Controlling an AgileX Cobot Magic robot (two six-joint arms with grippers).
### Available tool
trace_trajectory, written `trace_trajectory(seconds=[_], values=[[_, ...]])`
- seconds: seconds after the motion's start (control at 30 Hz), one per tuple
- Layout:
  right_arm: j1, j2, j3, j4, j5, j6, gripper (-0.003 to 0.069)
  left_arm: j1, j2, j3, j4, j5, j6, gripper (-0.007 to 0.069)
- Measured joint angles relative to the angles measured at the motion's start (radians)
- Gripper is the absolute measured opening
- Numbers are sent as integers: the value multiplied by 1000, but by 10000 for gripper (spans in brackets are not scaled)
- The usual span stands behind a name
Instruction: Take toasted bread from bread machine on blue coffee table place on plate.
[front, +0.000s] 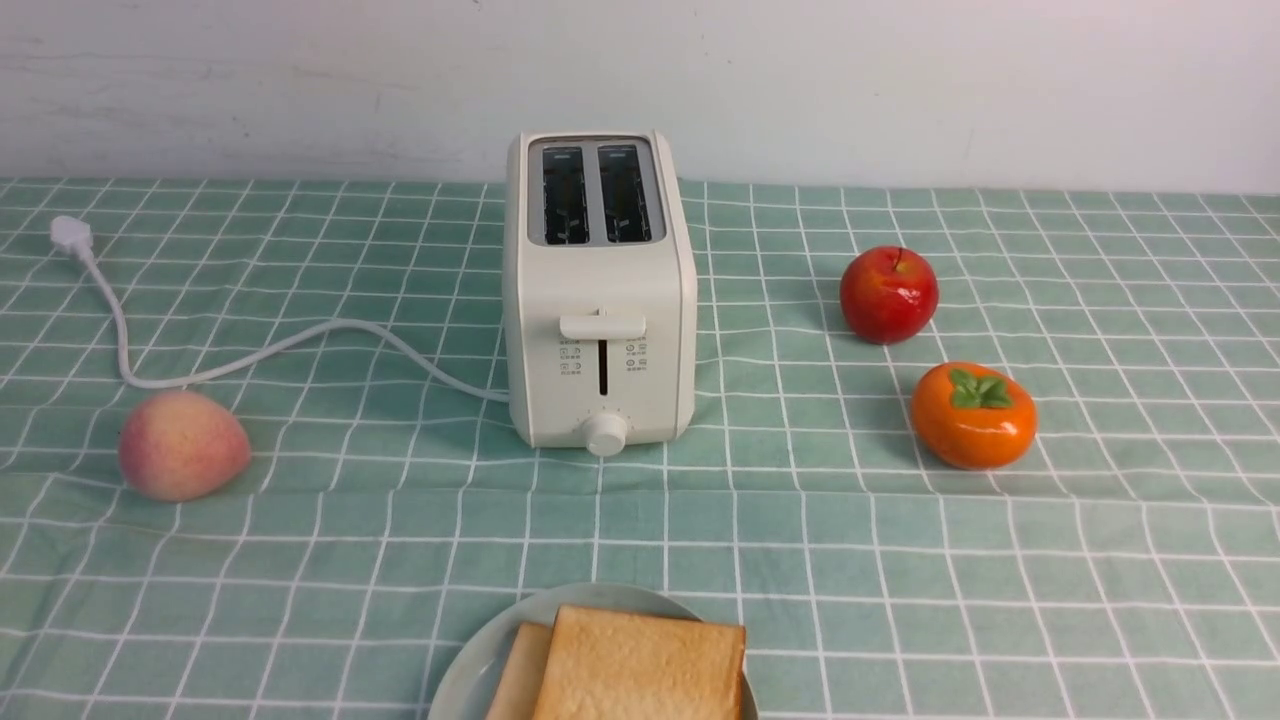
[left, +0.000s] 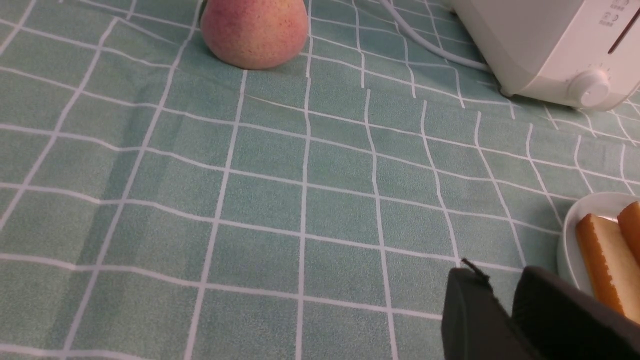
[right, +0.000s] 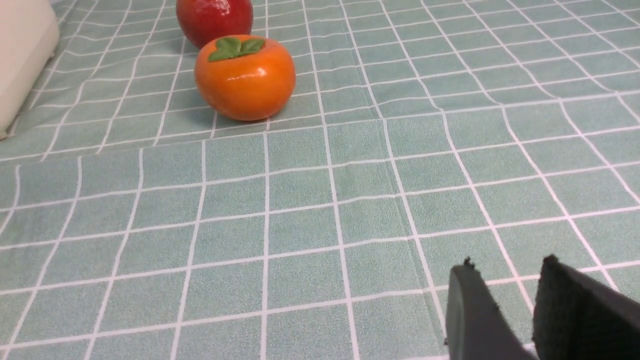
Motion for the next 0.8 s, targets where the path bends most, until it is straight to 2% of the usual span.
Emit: trace_trajectory(seconds=[0.8], values=[[0, 0, 0, 0, 0, 0, 232, 0, 0, 0, 0, 0, 1, 148]])
